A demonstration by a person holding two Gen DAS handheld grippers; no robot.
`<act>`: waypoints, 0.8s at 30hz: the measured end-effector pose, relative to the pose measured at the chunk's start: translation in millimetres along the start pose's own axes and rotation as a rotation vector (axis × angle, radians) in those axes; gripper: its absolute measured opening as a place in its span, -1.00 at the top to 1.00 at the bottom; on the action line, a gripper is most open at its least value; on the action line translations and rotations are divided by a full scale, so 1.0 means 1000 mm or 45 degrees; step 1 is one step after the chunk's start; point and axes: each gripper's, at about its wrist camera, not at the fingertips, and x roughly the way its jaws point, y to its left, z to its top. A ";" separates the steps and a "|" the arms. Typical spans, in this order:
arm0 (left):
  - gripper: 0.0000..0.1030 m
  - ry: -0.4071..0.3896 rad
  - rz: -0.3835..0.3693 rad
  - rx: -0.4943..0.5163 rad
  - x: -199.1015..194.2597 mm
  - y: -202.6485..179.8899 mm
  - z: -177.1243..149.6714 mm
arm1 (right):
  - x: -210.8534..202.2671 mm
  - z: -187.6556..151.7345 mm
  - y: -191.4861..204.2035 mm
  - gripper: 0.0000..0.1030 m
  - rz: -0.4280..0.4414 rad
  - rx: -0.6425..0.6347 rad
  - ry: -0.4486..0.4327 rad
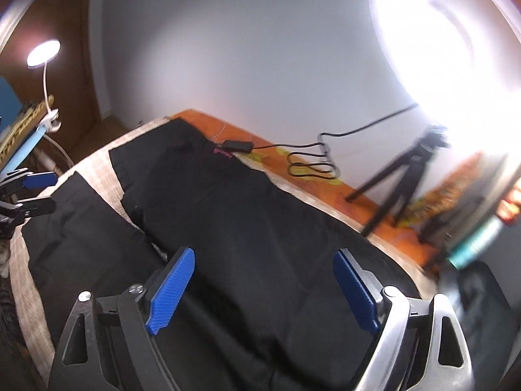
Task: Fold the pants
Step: 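Close the right gripper on the waistband of the upper black trousers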
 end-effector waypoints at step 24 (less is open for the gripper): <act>-0.20 -0.001 0.064 -0.132 0.011 0.056 0.013 | 0.215 0.086 -0.016 -0.43 0.266 -0.010 0.230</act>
